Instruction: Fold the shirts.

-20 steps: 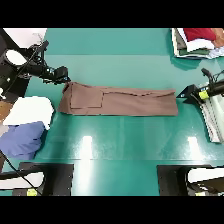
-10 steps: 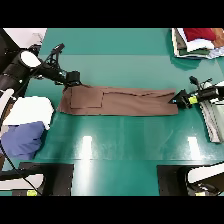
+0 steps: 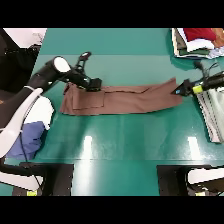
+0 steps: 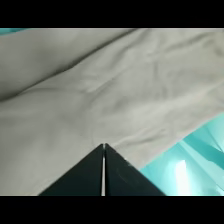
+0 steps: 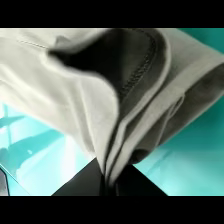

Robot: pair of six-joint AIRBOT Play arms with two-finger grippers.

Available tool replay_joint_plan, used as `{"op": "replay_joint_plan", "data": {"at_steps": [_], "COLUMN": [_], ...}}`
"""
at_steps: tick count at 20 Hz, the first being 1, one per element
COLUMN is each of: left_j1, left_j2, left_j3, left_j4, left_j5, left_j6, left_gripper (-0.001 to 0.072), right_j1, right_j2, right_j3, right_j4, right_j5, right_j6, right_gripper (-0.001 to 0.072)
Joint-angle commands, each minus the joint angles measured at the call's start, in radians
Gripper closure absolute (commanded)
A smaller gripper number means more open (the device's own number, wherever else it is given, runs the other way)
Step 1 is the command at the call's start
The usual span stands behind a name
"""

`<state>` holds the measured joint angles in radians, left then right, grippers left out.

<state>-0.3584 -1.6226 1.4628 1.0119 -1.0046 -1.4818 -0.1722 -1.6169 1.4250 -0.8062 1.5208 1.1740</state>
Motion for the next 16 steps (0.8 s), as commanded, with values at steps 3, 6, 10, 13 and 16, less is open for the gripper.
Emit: {"op": "replay_joint_plan", "data": {"at_steps": [3,6,10,13,16], "left_j1": [-0.156,-0.225,-0.277,-0.297,-0.307], "left_j2": [-0.179,-0.267,-0.343,-0.367,-0.379], "left_j3": [0.193,0.292,0.357,0.356,0.356], "left_j4": [-0.009,-0.04,-0.087,-0.131,-0.129], "left_j5": [0.009,0.019,0.066,0.103,0.096], "left_j6": [-0.012,-0.012,-0.038,-0.037,-0.037], "left_gripper": [0.0683,0.0683,0.0683,0.0683,0.0683], "right_j1": [0.033,0.126,0.272,0.366,0.424], "right_j2": [0.119,0.12,0.1,0.046,0.011], "right_j3": [0.219,0.344,0.492,0.611,0.643], "right_j4": [0.003,0.003,0.003,0.003,0.003], "right_j5": [0.085,0.111,0.096,0.094,0.083], "right_j6": [0.178,0.221,0.255,0.268,0.27], "right_gripper": [0.0697,0.0697,0.0697,0.0697,0.0697]}}
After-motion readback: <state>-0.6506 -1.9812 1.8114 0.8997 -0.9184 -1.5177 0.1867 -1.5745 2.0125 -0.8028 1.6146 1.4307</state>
